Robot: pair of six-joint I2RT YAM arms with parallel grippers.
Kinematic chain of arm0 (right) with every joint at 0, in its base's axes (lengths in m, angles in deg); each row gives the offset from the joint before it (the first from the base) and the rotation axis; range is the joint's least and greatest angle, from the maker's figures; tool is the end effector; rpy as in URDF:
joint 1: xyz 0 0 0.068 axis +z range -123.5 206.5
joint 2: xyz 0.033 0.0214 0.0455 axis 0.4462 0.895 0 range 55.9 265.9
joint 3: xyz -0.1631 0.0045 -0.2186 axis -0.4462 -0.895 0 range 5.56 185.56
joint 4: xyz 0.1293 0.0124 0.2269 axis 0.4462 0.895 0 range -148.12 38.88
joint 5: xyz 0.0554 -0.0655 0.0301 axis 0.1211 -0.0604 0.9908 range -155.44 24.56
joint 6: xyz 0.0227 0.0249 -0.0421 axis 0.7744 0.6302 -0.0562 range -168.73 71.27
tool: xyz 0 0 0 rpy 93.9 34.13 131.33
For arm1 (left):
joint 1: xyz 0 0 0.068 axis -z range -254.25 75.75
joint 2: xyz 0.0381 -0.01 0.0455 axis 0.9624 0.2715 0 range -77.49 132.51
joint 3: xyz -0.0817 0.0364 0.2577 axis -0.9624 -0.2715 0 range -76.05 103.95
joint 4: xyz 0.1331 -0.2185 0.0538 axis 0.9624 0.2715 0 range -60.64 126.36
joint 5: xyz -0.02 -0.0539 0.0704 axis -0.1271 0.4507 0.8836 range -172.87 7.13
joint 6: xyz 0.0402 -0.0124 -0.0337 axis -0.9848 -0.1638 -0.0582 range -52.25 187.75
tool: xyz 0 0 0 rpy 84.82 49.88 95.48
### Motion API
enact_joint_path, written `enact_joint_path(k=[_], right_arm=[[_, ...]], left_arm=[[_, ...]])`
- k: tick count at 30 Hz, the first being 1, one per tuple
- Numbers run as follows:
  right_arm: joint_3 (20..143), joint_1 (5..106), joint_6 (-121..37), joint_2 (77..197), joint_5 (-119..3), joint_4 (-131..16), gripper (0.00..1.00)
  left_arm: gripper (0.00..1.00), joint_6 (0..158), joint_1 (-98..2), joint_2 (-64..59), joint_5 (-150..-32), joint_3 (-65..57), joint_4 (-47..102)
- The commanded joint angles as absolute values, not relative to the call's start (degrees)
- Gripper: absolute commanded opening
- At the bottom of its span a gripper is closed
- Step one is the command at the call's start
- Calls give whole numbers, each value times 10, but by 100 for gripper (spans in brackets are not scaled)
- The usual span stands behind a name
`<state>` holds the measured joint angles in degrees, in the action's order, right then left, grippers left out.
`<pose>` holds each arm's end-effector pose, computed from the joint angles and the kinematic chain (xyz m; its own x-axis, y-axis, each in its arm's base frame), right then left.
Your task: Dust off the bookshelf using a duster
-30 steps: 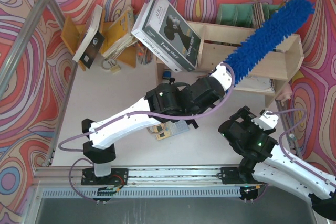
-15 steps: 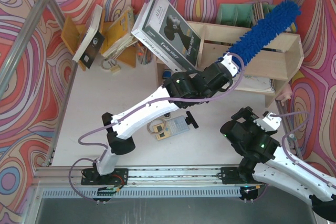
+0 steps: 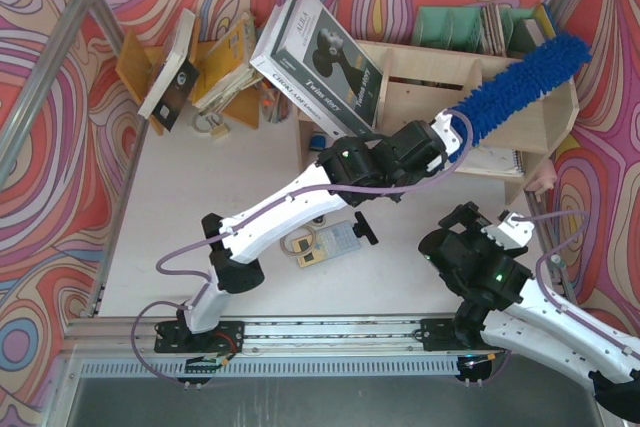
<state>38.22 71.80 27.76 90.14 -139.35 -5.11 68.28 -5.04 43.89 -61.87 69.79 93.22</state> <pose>0.0925 0.0448 0.2469 0.0552 0.4390 -0.8968 0.6029 0.7013 0.3804 0.1677 -0.4053 0.4268 -0.2326 0.5878 -0.7749 0.7723 0.5958 0.2201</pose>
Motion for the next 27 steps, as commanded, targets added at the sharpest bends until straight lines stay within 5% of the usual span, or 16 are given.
enact_joint_path(k=[1,27], right_arm=[[376,714,231,903,-1415,-93,99],[369,714,204,888,-1411,-117,99]], left_arm=[[0,660,-33,451,-635,718,932],[0,679,-42,383,-561,670,889]])
